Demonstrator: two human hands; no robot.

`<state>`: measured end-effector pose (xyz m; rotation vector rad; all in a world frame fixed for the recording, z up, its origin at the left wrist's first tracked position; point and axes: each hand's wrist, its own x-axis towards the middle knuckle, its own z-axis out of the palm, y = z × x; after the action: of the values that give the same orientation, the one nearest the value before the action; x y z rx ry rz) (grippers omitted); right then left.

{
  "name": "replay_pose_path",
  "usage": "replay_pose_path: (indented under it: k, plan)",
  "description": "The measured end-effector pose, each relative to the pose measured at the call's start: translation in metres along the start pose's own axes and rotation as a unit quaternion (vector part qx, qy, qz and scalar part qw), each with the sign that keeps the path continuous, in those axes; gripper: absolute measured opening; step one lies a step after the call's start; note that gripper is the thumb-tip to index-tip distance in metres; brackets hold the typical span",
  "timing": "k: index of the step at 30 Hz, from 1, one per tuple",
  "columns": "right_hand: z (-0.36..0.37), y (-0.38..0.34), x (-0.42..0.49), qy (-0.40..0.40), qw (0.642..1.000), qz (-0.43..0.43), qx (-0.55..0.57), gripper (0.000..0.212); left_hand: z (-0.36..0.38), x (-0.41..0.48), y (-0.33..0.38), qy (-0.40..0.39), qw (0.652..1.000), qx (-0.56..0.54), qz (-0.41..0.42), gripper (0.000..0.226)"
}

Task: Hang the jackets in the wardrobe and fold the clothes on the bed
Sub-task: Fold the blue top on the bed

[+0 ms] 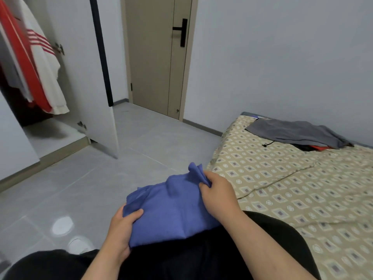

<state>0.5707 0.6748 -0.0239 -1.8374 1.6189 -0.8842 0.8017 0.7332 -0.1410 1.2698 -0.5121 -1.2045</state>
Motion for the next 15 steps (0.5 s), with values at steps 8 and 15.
replay_pose_path:
  k: [8, 15]
  plan:
    - [0.089, -0.045, 0.001, -0.005, 0.996, 0.017, 0.089, 0.024, -0.036, 0.013, 0.032, 0.052, 0.993, -0.102, 0.01, 0.031]
    - [0.171, -0.069, 0.036, -0.063, 0.981, 0.051, 0.175, 0.027, -0.087, 0.036, 0.059, 0.114, 0.979, -0.167, 0.032, 0.034]
